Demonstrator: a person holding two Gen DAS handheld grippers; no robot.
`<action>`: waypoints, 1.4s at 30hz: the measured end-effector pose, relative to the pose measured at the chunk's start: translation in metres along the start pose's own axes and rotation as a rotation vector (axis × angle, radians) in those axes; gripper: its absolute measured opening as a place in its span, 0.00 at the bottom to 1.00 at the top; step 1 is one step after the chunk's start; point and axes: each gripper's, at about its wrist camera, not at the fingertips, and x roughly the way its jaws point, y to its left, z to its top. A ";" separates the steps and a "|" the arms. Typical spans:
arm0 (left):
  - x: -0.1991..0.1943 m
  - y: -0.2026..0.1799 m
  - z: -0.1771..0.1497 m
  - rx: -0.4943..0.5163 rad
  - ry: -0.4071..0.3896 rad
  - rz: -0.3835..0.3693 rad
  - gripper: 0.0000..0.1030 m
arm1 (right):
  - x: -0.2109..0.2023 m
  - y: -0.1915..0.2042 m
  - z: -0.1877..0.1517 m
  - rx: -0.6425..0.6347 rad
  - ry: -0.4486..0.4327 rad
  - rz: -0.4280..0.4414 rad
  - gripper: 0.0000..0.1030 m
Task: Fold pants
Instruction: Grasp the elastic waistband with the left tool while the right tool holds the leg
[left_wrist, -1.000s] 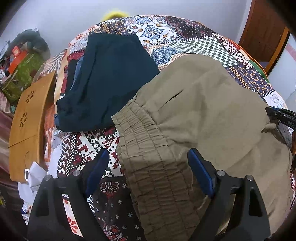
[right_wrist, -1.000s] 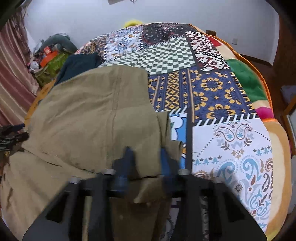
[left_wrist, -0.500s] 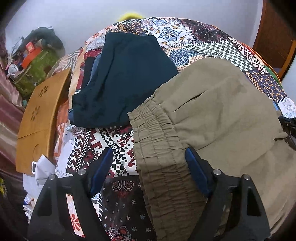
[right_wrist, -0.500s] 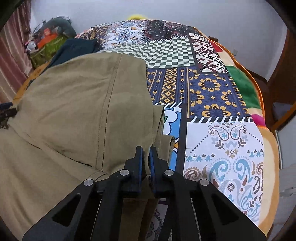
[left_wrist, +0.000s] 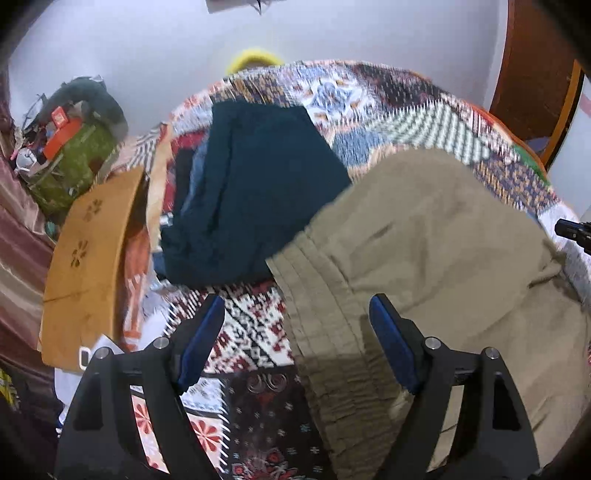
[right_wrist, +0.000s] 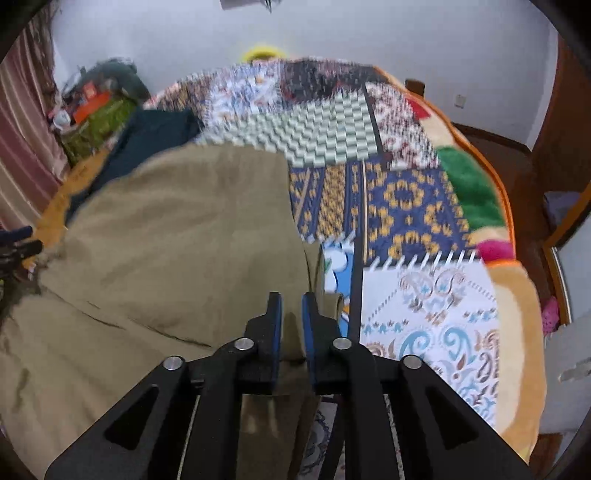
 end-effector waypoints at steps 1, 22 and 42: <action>-0.003 0.005 0.005 -0.017 -0.009 -0.005 0.79 | -0.006 0.001 0.004 0.000 -0.018 0.001 0.25; 0.111 0.037 0.046 -0.127 0.187 -0.013 0.82 | 0.073 0.005 0.103 0.008 -0.031 0.055 0.66; 0.145 0.031 0.037 -0.222 0.277 -0.233 0.47 | 0.154 0.001 0.114 0.103 0.042 0.263 0.22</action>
